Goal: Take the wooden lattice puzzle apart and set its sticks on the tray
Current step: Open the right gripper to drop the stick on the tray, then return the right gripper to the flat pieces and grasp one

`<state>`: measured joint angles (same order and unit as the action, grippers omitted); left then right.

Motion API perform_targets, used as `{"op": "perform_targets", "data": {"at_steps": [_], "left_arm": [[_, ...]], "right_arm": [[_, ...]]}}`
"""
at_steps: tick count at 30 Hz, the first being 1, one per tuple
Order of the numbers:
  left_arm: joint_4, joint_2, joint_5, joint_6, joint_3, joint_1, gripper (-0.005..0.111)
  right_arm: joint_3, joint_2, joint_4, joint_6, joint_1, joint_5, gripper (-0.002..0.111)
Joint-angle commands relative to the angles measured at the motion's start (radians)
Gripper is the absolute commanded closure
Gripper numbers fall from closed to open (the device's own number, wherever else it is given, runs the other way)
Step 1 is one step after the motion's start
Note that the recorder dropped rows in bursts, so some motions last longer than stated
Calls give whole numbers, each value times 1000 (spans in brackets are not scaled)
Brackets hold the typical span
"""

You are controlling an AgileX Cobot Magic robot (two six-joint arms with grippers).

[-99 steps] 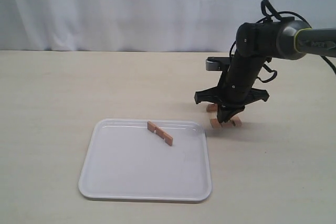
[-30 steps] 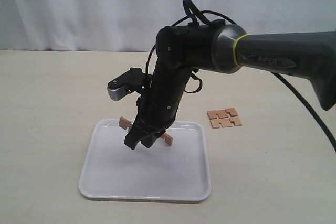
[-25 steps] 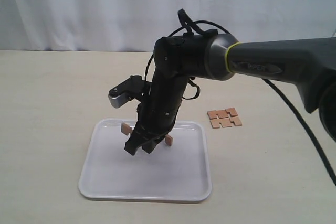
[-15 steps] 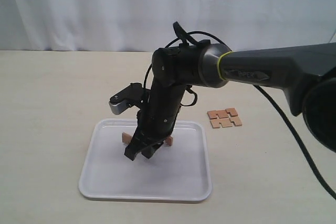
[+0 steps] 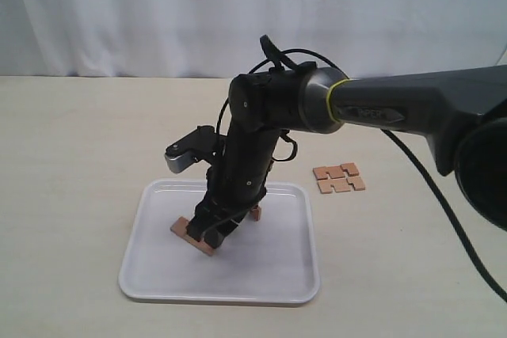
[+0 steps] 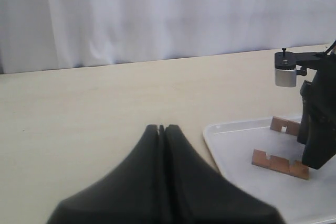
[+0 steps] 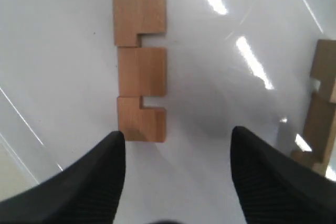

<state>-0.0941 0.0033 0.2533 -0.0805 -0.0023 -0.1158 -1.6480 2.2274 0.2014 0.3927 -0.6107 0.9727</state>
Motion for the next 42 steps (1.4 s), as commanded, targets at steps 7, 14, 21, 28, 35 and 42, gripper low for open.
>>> {"op": "perform_targets", "data": {"at_steps": [7, 14, 21, 28, 35, 42], "left_arm": [[1, -3, -11, -3, 2, 0, 107], [1, -3, -11, -3, 2, 0, 107], [1, -3, -11, -3, 2, 0, 107], [1, -3, -11, -3, 2, 0, 107], [1, -3, -11, -3, 2, 0, 107], [1, -3, -11, -3, 2, 0, 107]], "right_arm": [[-3, -91, -3, -35, 1, -7, 50], [-3, -137, -11, -35, 3, -6, 50], [-3, -151, -122, -70, 9, -4, 50], [-3, -151, -306, -234, 9, -8, 50], [-3, -151, -448, -377, 24, -22, 50], [-3, -151, -389, -393, 129, -8, 50]]}}
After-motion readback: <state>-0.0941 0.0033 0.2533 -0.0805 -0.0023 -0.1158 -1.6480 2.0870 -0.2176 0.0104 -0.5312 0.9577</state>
